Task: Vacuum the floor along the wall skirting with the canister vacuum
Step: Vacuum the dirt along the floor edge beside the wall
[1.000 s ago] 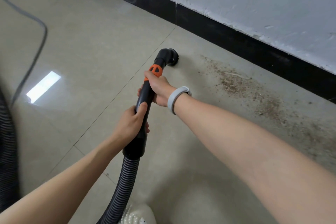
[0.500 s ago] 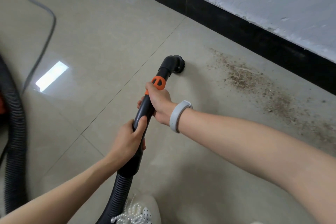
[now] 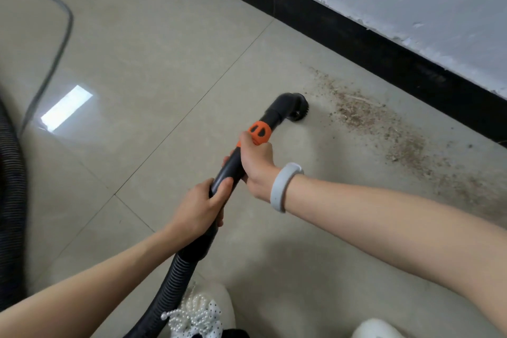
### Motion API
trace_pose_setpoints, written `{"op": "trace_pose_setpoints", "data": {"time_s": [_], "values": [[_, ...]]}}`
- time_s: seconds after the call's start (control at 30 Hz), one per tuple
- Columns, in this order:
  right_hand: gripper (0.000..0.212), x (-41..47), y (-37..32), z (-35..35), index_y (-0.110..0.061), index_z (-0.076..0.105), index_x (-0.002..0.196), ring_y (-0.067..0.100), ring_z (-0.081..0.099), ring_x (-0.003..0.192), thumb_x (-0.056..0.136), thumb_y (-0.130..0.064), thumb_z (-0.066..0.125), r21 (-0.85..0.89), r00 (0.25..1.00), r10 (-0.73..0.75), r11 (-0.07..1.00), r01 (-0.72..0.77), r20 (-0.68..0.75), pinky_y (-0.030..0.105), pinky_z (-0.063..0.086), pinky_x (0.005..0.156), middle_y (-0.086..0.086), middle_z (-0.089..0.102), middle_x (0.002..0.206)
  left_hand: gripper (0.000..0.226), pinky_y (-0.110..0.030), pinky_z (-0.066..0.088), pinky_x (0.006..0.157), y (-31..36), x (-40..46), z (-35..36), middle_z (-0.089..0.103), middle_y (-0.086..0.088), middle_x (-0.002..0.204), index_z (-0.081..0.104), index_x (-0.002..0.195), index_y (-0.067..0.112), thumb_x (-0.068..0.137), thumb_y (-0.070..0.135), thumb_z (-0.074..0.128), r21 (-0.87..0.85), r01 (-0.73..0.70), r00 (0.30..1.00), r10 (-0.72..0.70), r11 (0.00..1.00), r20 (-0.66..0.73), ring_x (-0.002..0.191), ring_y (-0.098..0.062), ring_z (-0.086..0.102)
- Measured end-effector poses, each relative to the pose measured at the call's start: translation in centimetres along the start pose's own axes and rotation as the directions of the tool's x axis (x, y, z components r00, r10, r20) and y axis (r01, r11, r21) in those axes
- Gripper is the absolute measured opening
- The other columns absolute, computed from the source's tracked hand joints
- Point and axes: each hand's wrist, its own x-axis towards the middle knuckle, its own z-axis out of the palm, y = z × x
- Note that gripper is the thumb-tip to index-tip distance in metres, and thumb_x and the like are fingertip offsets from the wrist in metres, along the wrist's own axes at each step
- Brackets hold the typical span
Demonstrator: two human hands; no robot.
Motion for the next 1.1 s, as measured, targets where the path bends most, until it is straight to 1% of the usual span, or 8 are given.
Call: {"op": "trace_pose_setpoints", "data": {"time_s": [0.1, 0.2, 0.33, 0.47, 0.6, 0.7, 0.83, 1.1], "values": [[0.014, 1.6, -2.9, 2.3, -0.007, 0.043, 0.085, 0.023, 0.056, 0.051, 0.091, -0.018, 0.049, -0.108, 0.995, 0.004, 0.994, 0.007, 0.102, 0.04, 0.054, 0.069, 0.009, 0.051, 0.071, 0.04, -0.021, 0.045, 0.05, 1.0, 1.8, -0.5, 0.062, -0.007, 0.053, 0.05, 0.076, 0.008, 0.098, 0.039, 0.04, -0.086, 0.02, 0.993, -0.03, 0.996, -0.116, 0.04, -0.008, 0.056], [0.016, 2.7, -5.8, 3.5, -0.006, 0.043, 0.096, 0.023, 0.056, 0.052, 0.091, -0.019, 0.049, -0.155, 0.991, -0.042, 0.986, 0.062, 0.128, 0.036, 0.053, 0.062, 0.009, 0.05, 0.076, 0.044, -0.012, 0.039, 0.039, 2.9, 4.0, -1.0, 0.06, -0.009, 0.053, 0.051, 0.076, 0.004, 0.099, 0.039, 0.038, -0.144, 0.021, 0.987, -0.043, 0.989, -0.154, 0.035, -0.005, 0.053], [0.019, 3.7, -8.2, 2.6, -0.007, 0.043, 0.084, 0.022, 0.056, 0.053, 0.091, -0.022, 0.052, -0.134, 0.993, -0.102, 0.985, 0.11, 0.065, 0.038, 0.054, 0.069, 0.009, 0.05, 0.073, 0.046, -0.016, 0.043, 0.044, 5.2, 6.1, -0.9, 0.062, -0.008, 0.054, 0.052, 0.075, 0.007, 0.098, 0.044, 0.036, -0.141, 0.012, 0.996, -0.024, 0.99, -0.087, 0.039, -0.01, 0.057], [0.021, 4.3, -9.5, -0.4, -0.009, 0.042, 0.081, 0.022, 0.056, 0.055, 0.091, -0.024, 0.051, -0.075, 0.993, -0.118, 0.99, 0.117, -0.01, 0.04, 0.054, 0.077, 0.008, 0.051, 0.074, 0.044, -0.015, 0.042, 0.04, 6.9, 7.4, 0.6, 0.061, -0.005, 0.053, 0.051, 0.078, 0.008, 0.097, 0.045, 0.038, -0.122, -0.037, 0.999, 0.034, 0.992, -0.031, 0.038, -0.011, 0.057], [0.02, 4.5, -9.2, -3.6, -0.008, 0.043, 0.08, 0.023, 0.057, 0.057, 0.091, -0.023, 0.051, -0.035, 0.994, -0.095, 0.995, 0.093, -0.052, 0.038, 0.053, 0.074, 0.009, 0.051, 0.074, 0.041, -0.031, 0.052, 0.057, 7.1, 7.2, 2.6, 0.061, -0.003, 0.055, 0.047, 0.074, 0.012, 0.095, 0.047, 0.041, -0.096, -0.08, 0.996, 0.082, 0.992, 0.019, 0.047, -0.019, 0.062], [0.019, 4.7, -8.8, -4.8, -0.011, 0.044, 0.081, 0.029, 0.063, 0.077, 0.09, -0.025, 0.053, -0.037, 0.992, -0.094, 0.995, 0.091, -0.085, 0.04, 0.054, 0.083, 0.011, 0.055, 0.085, 0.04, -0.032, 0.051, 0.059, 6.8, 6.6, 3.2, 0.062, -0.003, 0.055, 0.046, 0.074, 0.012, 0.095, 0.046, 0.042, -0.042, -0.1, 0.995, 0.101, 0.994, 0.022, 0.049, -0.02, 0.063], [0.02, 4.6, -9.0, -5.2, -0.009, 0.039, 0.08, 0.024, 0.051, 0.049, 0.092, -0.018, 0.051, 0.108, 0.994, -0.042, 0.993, 0.052, -0.098, 0.035, 0.051, 0.059, 0.01, 0.048, 0.066, 0.037, -0.026, 0.047, 0.051, 5.8, 5.9, 3.2, 0.062, -0.004, 0.055, 0.048, 0.077, 0.011, 0.096, 0.042, 0.042, -0.012, -0.101, 0.994, 0.102, 0.995, 0.027, 0.048, -0.018, 0.062], [0.024, 4.4, -9.9, -1.8, -0.01, 0.039, 0.077, 0.022, 0.05, 0.051, 0.097, -0.021, 0.046, -0.01, 0.997, -0.076, 0.997, 0.076, -0.018, 0.037, 0.05, 0.06, 0.008, 0.046, 0.065, 0.033, -0.035, 0.053, 0.064, 5.3, 6.3, 2.3, 0.066, -0.006, 0.072, 0.051, 0.087, 0.011, 0.094, 0.042, 0.042, 0.008, -0.06, 0.986, 0.061, 0.998, -0.153, 0.063, -0.019, 0.066]]}}
